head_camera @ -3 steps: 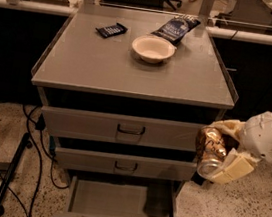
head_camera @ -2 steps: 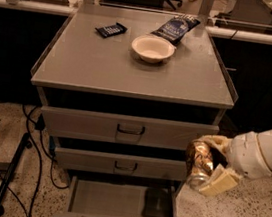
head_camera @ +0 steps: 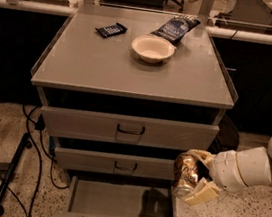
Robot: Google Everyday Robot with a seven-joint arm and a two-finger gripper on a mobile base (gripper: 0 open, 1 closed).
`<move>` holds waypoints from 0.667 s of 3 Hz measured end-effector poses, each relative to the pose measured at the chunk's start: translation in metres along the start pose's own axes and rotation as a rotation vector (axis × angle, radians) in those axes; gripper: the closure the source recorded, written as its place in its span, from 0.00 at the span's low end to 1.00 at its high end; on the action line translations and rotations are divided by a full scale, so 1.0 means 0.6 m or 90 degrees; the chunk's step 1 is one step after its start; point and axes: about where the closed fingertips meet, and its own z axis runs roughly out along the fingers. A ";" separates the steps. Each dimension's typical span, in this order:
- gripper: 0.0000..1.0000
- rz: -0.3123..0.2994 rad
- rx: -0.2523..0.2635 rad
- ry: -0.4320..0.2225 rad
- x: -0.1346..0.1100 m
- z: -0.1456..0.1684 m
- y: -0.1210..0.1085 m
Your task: Place orange can into bottom drawer
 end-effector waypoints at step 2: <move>1.00 -0.023 -0.007 0.011 0.077 0.088 0.015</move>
Offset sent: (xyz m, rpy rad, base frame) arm -0.0012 -0.0005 -0.1411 -0.0404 -0.0446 0.0069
